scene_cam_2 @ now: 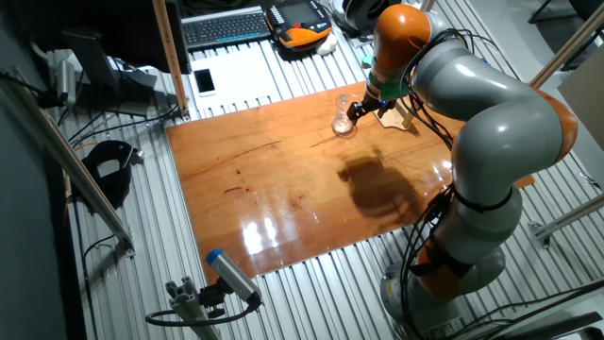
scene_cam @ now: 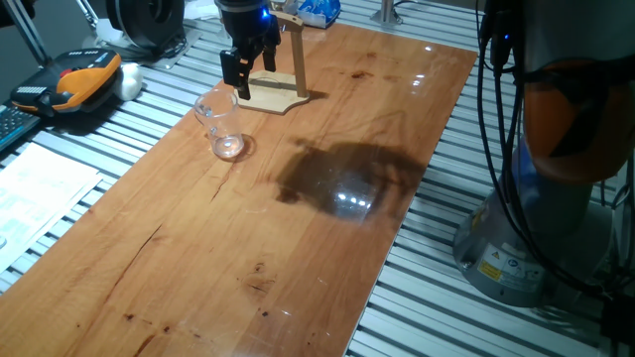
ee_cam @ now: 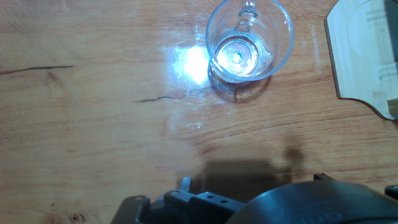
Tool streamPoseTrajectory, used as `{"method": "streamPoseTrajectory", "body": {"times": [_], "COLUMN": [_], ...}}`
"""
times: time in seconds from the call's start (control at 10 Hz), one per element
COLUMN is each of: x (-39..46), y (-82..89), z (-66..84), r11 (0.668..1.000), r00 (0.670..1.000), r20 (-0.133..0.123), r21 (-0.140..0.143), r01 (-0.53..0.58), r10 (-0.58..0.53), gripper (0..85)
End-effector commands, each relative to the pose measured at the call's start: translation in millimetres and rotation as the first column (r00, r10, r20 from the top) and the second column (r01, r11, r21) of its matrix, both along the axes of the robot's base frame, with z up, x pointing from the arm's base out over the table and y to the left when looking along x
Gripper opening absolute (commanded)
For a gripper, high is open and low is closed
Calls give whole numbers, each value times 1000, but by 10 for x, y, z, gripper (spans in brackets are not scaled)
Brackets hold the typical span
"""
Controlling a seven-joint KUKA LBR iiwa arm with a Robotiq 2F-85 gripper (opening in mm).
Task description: Put the cup on the cup rack
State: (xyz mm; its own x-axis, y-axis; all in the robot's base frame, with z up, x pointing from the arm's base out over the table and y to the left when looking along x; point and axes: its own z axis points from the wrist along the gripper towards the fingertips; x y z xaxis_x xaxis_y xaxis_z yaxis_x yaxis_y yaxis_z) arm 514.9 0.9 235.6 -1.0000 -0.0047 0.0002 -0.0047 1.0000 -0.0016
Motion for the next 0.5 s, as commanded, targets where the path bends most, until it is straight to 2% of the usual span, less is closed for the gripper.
{"method": "streamPoseTrajectory", "body": {"times": [0.0, 0.4], "x": [1, 0], "y": [-2, 6], "z": [5, 29], "r11": [998, 998], "r00": [996, 996], "r20": [-89, -91], "r21": [-52, -55], "r01": [-25, -23], "r10": [20, 18], "gripper": [0, 0]}}
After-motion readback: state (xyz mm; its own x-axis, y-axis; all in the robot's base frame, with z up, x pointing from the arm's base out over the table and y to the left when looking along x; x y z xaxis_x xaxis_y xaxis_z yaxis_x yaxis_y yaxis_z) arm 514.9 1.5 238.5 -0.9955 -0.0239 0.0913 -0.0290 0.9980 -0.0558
